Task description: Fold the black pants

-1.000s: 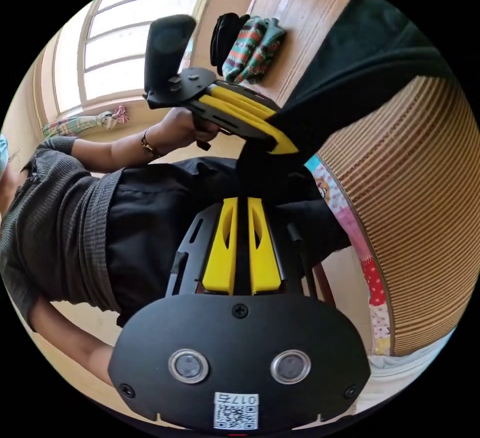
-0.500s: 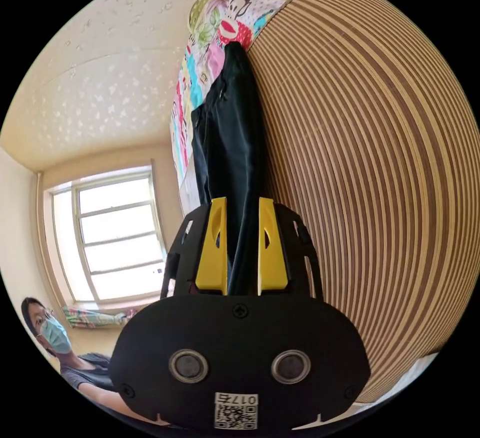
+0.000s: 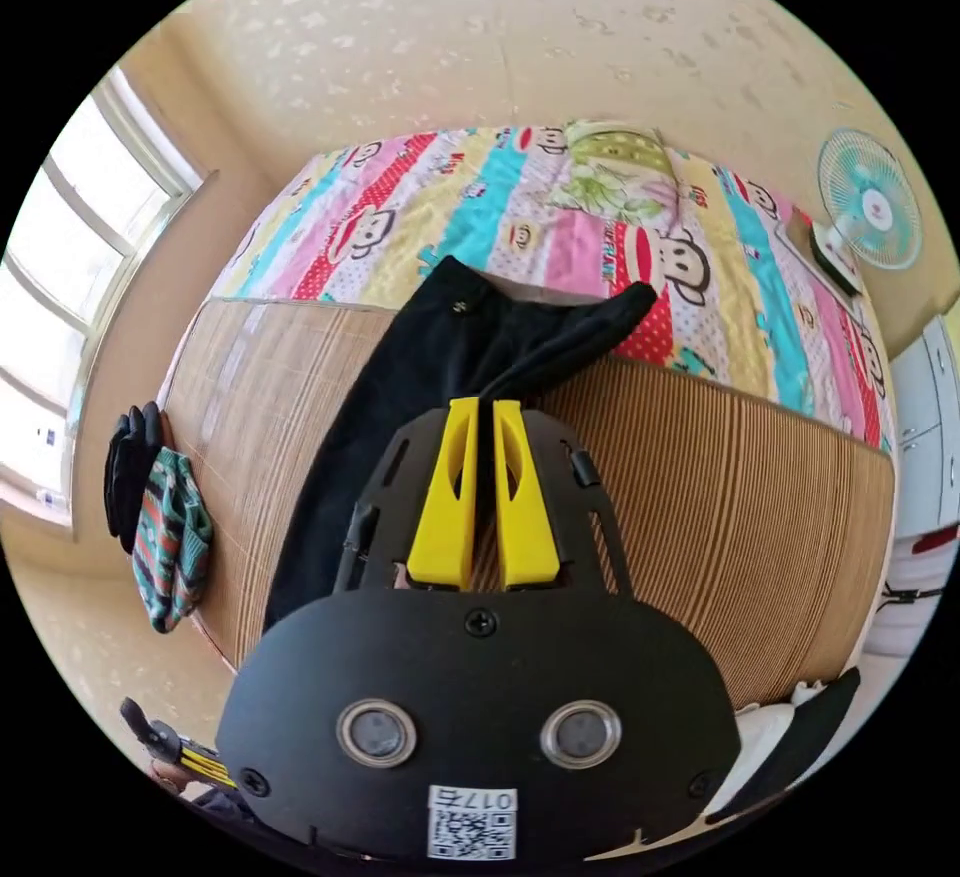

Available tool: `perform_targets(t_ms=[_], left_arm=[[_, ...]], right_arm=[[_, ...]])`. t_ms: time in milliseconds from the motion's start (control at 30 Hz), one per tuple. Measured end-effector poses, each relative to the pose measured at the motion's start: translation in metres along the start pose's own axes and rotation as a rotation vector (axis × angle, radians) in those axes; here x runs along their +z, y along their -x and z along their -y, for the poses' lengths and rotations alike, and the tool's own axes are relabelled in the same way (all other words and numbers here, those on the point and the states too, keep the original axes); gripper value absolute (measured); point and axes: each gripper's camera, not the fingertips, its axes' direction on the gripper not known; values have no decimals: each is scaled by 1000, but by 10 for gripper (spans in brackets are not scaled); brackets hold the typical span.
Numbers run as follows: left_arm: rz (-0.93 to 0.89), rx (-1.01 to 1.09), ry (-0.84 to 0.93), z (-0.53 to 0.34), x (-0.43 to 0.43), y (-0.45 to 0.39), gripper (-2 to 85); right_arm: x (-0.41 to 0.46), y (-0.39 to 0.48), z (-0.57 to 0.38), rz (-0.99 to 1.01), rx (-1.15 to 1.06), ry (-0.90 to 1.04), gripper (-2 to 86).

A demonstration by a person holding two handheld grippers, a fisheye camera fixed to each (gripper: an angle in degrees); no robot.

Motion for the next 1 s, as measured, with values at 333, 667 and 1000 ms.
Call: perform_targets(t_ms=[333, 667, 1000], left_arm=[[335, -369, 10, -24, -42, 138, 34], [395, -261, 148, -10, -40, 158, 46], [288, -235, 184, -1, -66, 171, 43]], right_arm=[[87, 93, 35, 435, -30, 113, 33], [155, 39, -221, 693, 161, 447, 80], [197, -16, -215, 893, 445, 403, 49]])
